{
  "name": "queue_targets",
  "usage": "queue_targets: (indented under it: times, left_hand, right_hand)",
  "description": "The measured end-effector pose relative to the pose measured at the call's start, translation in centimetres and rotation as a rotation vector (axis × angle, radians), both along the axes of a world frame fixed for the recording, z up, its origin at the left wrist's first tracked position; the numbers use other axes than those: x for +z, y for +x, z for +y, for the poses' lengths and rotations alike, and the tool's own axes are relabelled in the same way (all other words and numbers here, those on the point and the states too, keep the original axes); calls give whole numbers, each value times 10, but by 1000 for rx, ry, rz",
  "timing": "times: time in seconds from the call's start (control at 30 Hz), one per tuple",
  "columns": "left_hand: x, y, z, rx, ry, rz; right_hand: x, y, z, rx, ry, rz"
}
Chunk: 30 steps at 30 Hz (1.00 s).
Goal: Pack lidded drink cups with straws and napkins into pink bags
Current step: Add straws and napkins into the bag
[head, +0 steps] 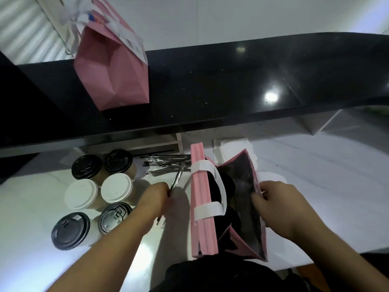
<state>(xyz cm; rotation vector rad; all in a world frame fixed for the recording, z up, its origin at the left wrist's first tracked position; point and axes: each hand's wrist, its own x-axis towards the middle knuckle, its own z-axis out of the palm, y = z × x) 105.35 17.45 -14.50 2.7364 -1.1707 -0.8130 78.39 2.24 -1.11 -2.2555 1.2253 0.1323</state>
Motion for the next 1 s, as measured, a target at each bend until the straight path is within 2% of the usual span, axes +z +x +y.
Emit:
queue_targets:
  times: [0.17,0.33,0.4,0.47,0.57,0.63,0.73,0.87,1.0]
  left_hand:
    - [72,-14,32,221,-310,8]
    - [158,-51,37,341,-821,25]
    - [185,-73,30,346,-1006,147]
    - [202,-96,18,306,-1083,306]
    - [204,-124,-8,279,-1026,514]
    - [196,-138,-26,254,-907,521]
    - [178,-151,-47,202,-713,429]
    - [166,-159,-59,31,-348,264]
    - [173,-158,-53,-12,-295,147]
  right_hand:
    - [2,-5,0,46,15,-38]
    - [4,-6,-2,86,-3,-46]
    - [5,-7,-2,94,-15,-50]
    - [6,-10,-2,98,-24,-51]
    - [8,-16,-3,92,-11,-58]
    - [9,-18,-5,81,12,-77]
    - [10,-19,-8,80,-7,-96]
    - [10,-20,-13,87,-26,-97]
    - [8,-20,-13,89,-40,-99]
